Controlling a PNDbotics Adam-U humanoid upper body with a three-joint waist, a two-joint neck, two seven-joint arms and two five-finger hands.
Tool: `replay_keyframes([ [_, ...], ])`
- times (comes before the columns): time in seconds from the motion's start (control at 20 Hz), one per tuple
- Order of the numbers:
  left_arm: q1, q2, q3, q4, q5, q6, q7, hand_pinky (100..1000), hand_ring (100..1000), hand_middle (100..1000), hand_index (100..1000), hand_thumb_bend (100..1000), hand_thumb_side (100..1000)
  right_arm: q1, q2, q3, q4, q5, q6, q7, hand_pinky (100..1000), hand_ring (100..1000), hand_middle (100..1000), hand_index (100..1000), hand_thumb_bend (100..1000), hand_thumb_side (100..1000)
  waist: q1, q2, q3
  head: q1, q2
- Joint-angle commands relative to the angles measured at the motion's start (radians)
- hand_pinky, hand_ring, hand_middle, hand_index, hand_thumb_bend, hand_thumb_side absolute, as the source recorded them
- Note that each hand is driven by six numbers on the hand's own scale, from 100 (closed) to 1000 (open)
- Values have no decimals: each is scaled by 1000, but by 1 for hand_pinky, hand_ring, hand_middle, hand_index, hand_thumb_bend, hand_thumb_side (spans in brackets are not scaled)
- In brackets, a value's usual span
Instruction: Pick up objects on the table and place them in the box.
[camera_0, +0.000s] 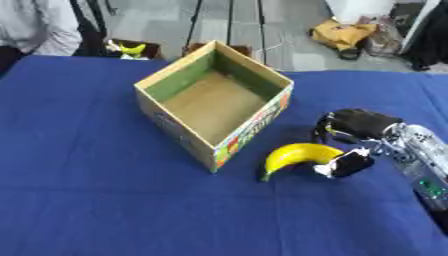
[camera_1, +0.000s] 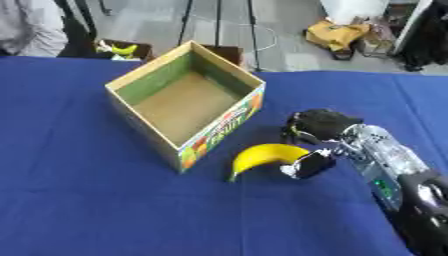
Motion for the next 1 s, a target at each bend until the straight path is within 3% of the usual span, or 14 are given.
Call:
replay_keyframes([
  [0.05,-6,3,1,-15,-7,1,-4,241,315,407,473,100,1000,-8,-17,-8,-15,1,3,-14,686,762,503,661,283,648,2,-16,0,-1,-7],
  [0.35,-7,3,2,-15,-7,-1,-5,242,315,407,474,100,1000,-7,-14,-5,-3,18,-10,10,690,769,518,677,353,649,2,-16,1,-4,-9],
  [1.0,-8,3,3,-15,-8,0,-7,244,316,407,474,100,1000,-7,-14,-5,-6,11,-3,-28,668,719,450,601,224,645,-1,-13,4,-5,-11],
])
